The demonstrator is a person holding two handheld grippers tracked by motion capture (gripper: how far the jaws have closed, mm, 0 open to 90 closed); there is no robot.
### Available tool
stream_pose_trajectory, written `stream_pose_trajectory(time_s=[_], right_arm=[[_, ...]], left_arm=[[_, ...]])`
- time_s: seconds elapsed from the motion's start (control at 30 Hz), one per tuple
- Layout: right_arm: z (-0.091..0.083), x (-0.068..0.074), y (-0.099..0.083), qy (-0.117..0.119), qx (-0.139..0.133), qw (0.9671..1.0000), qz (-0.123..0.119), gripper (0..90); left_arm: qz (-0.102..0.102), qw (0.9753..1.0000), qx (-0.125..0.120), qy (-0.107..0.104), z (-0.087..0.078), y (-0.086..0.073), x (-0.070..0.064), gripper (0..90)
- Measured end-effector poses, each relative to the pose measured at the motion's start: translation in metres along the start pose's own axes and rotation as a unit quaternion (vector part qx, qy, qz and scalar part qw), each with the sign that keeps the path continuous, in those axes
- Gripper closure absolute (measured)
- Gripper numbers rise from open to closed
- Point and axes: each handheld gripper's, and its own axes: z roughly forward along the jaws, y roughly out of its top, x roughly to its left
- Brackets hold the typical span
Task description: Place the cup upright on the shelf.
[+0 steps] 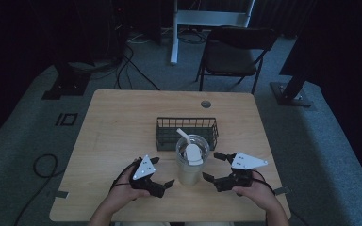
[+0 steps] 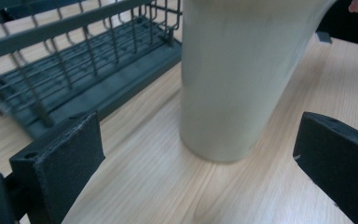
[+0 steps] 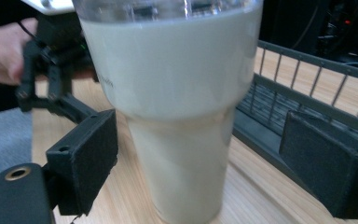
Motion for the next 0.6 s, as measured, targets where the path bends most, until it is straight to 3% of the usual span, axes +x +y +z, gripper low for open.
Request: stream_pose_trajectory(time_s=[0.07, 0.23, 0.4, 0.6], right_arm=[[0.002, 0.0, 0.0, 0.003, 0.002, 1.0, -0.008, 11.5], [0.005, -0.004, 0.0, 0.015, -0.013, 0.9998, 0.006, 13.5], [0.006, -0.004, 0.01, 0.026, -0.041, 0.9988, -0.005, 13.1], [0.011, -0.005, 0.021, 0.047, -0.05, 0.9973, -0.024, 12.0]], left_arm=[[0.002, 1.0, -0.001, -0.006, 0.007, 0.001, -0.002, 1.7], [0.009, 0.9998, 0.002, -0.018, 0.025, 0.002, -0.009, 1.7], [0.004, 0.9995, -0.013, -0.028, 0.037, 0.005, -0.01, 3.9], [0.009, 0.9988, -0.031, -0.036, 0.048, 0.013, -0.014, 5.8]])
